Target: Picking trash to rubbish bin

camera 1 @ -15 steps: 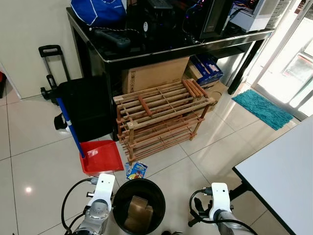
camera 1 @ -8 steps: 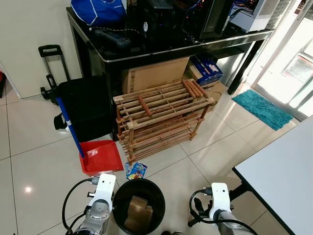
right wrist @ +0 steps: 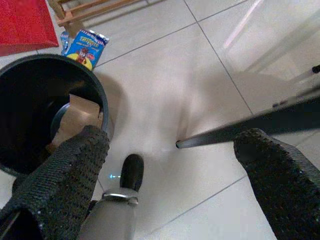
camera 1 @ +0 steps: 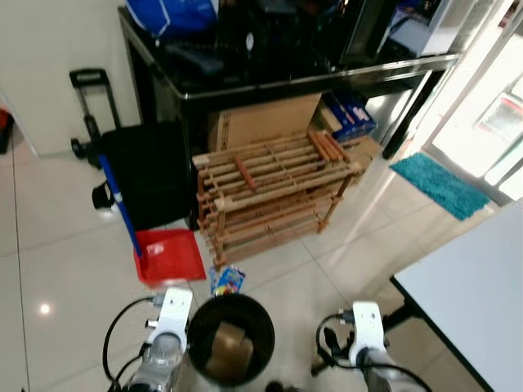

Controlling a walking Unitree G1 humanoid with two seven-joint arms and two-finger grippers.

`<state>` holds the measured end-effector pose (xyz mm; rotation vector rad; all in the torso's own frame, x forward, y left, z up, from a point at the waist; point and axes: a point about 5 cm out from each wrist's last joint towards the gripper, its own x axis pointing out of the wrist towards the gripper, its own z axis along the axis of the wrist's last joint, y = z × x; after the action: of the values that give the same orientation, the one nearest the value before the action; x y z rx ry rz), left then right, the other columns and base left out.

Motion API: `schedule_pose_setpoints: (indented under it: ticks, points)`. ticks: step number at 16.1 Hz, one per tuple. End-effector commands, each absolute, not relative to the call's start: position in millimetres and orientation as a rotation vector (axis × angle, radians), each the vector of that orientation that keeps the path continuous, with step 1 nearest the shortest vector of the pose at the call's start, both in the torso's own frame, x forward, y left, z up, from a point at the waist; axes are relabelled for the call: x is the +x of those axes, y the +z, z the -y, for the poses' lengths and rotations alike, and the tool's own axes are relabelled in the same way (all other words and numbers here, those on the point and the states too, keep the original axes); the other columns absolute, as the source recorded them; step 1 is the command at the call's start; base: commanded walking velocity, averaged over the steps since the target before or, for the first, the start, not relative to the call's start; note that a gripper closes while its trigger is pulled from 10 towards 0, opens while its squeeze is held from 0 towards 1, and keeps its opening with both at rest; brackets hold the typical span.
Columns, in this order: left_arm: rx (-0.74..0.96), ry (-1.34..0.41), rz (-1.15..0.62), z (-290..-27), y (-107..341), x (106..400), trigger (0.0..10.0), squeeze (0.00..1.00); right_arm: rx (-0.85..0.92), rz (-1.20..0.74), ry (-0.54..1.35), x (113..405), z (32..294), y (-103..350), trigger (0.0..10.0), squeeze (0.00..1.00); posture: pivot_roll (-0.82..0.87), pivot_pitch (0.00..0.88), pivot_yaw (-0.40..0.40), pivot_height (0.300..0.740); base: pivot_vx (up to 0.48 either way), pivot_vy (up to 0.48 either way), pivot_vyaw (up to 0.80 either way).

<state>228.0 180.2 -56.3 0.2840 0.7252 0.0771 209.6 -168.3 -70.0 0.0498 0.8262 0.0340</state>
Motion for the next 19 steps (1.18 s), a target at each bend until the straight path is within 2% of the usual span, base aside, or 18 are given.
schedule_pose_setpoints:
  ticks: [1,19]
  points:
    - [0.279,0.072,-0.737,-176.3,-58.5,225.5,10.0,0.00,0.043,-0.839,0.023,206.6,174.3,-71.5,10.0,0.00,-0.02,0.028,-0.111,0.740,-0.386,0.000,0.00]
    - [0.273,0.076,-0.736,-175.7,-59.1,224.4,10.0,0.00,0.047,-0.846,0.026,204.0,175.6,-72.8,10.0,0.00,-0.02,0.036,-0.115,0.740,-0.384,0.000,0.00]
